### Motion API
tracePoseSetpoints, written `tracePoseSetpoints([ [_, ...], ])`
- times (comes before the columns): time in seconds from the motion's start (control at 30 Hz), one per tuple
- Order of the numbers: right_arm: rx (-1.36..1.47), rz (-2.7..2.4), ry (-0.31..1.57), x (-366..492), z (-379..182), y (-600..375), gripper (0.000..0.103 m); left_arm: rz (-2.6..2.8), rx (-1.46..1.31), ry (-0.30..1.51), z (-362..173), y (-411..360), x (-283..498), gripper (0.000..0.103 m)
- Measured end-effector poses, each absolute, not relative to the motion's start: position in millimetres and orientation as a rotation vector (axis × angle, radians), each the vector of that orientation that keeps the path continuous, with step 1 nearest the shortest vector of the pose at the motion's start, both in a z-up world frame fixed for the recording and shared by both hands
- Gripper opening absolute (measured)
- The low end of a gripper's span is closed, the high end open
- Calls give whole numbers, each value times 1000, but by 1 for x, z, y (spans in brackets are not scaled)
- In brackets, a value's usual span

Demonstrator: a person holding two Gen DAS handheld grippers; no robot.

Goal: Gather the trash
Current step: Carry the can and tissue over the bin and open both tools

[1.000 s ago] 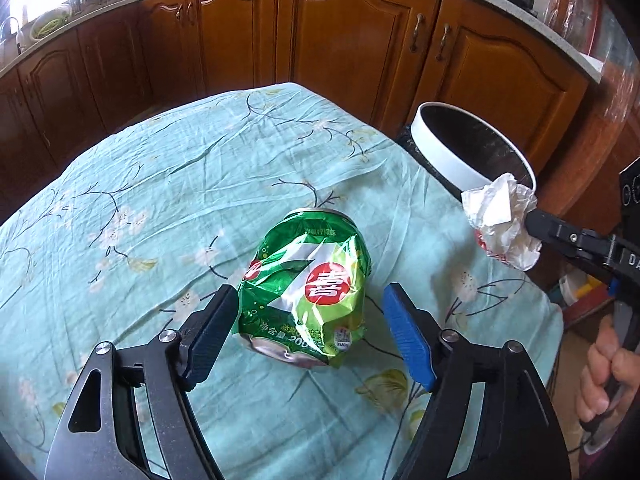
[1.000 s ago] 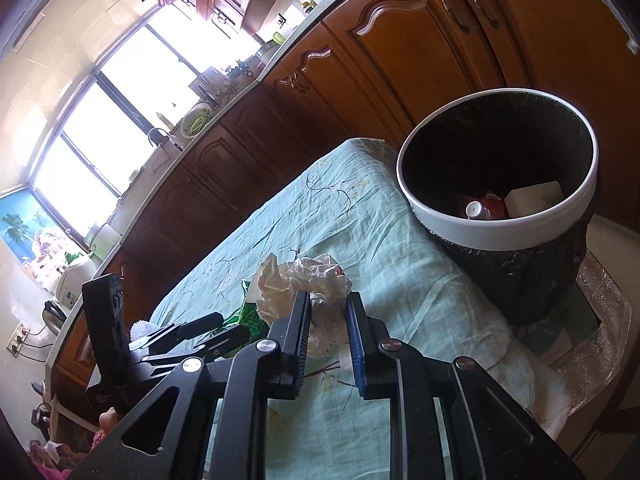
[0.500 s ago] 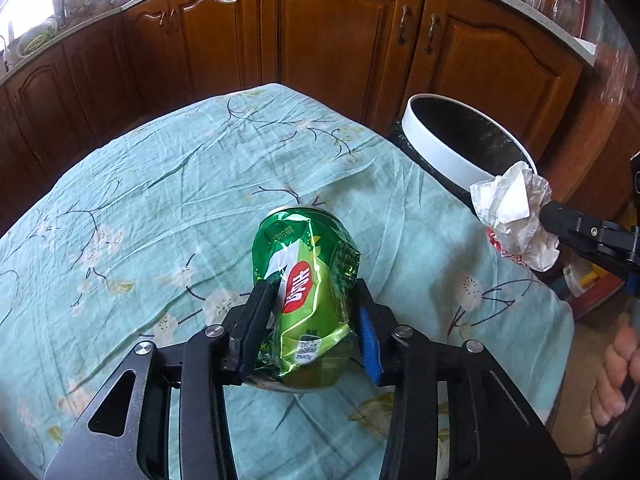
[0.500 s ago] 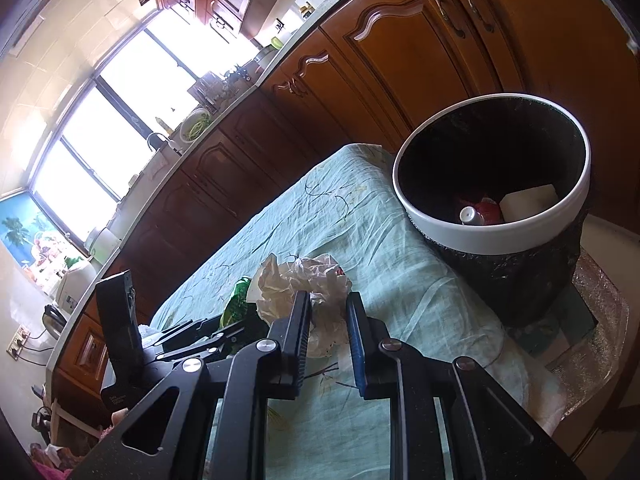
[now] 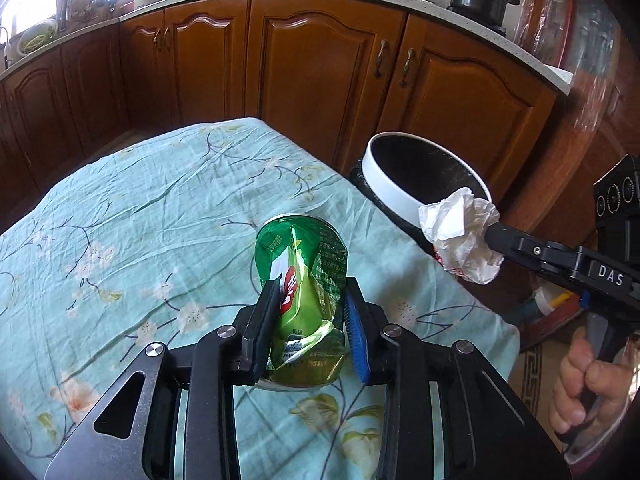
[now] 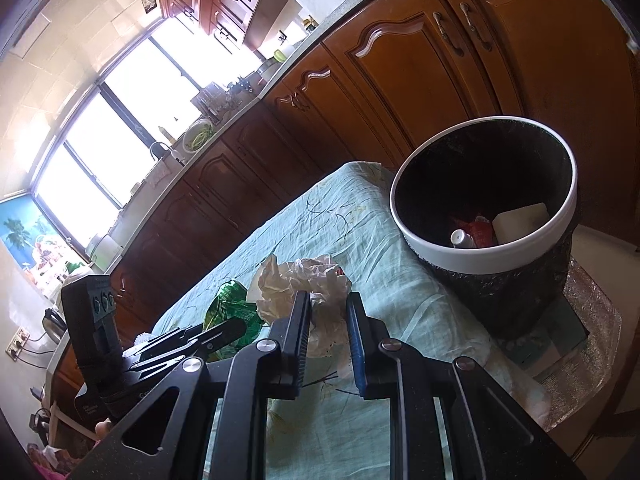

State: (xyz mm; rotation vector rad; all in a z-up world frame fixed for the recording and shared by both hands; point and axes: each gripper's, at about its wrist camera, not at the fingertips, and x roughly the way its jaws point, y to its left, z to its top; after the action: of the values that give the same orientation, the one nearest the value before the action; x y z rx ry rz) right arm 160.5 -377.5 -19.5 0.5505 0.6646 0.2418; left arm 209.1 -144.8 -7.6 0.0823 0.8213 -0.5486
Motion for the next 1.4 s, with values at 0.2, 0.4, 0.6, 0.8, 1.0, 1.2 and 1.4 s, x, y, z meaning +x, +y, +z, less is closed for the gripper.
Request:
tracePoseSetpoints([
  [0.2, 557, 219, 651, 157, -18, -391, 19, -589, 91, 809, -1, -170, 205, 30],
  [0.4, 565, 190, 638, 152, -17, -408, 19, -612, 85, 815, 0, -191, 206, 30],
  [0.6, 568, 164, 621, 150, -13, -423, 19, -631, 93, 808, 4, -210, 207, 30],
  [0.8, 575, 141, 601, 149, -9, -438, 19, -652, 100, 790, 12, -224, 209, 30],
  [1.0, 576, 112, 582, 152, -4, -455, 19, -671, 108, 778, 19, -239, 215, 30],
  [1.2, 556, 78, 573, 162, -2, -469, 19, -683, 103, 774, 25, -252, 225, 30],
  [1.4, 533, 43, 570, 173, 0, -479, 19, -695, 91, 778, 30, -268, 240, 30],
])
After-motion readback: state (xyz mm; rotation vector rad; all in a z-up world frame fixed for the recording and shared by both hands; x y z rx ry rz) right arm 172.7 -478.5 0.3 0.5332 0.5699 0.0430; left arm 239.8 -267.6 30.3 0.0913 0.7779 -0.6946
